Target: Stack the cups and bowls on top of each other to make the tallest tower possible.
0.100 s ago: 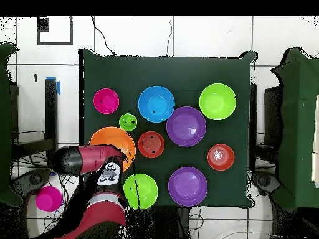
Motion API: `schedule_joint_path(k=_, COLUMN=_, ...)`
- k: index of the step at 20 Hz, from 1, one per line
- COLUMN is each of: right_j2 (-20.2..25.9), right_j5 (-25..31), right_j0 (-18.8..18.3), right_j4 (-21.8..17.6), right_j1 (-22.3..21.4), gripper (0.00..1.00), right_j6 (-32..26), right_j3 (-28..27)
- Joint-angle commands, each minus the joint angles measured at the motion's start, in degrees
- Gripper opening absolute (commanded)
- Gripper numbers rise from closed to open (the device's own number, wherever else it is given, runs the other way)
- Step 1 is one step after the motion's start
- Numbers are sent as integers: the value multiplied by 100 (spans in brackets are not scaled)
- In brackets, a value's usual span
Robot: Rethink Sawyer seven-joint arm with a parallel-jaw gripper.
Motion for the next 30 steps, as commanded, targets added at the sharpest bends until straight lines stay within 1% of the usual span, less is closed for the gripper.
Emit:
schedule_joint_path(k=1, right_j2=-89, right_j5=194, right_j0=206, right_j4=-99, right_j1=-74, gripper=0, right_j6=761, right_j3=-392)
schedule_joint_path(k=7, right_j2=-297, right_j5=337, right_j0=408, right_j4=51, right_j1=-87, gripper=0, right_j6=928, right_j3=-378)
schedule_joint_path(k=10, right_j2=-304, right_j5=370, right_j0=408, right_j4=94, right_j1=-90, gripper=0, right_j6=905, right_j3=-386)
schedule_joint_path(k=12, right_j2=-308, right_j5=358, right_j0=400, right_j4=52, right_j1=-87, gripper=0, right_j6=812, right_j3=-443)
schedule_joint_path(k=13, right_j2=-464, right_j5=492, right_j0=478, right_j4=27, right_j1=-100, gripper=0, right_j6=834, right_j3=-523)
schedule_joint_path(k=14, right_j2=-530, right_j5=523, right_j0=524, right_j4=49, right_j1=-114, gripper=0, right_j6=882, right_j3=-578)
schedule_joint_path(k=16, right_j2=-492, right_j5=649, right_j0=565, right_j4=150, right_j1=-194, gripper=0, right_j6=983, right_j3=-491)
schedule_joint_path(k=21, right_j2=-635, right_j5=1013, right_j0=926, right_j4=453, right_j1=-499, gripper=0, right_j6=1461, right_j3=-264)
schedule_joint_path(k=24, right_j2=-790, right_j5=1245, right_j0=1065, right_j4=538, right_j1=-600, gripper=0, right_j6=1634, right_j3=-280)
schedule_joint_path(k=30, right_j2=-1007, right_j5=1517, right_j0=1381, right_j4=734, right_j1=-760, gripper=0, right_j6=2020, right_j3=-177)
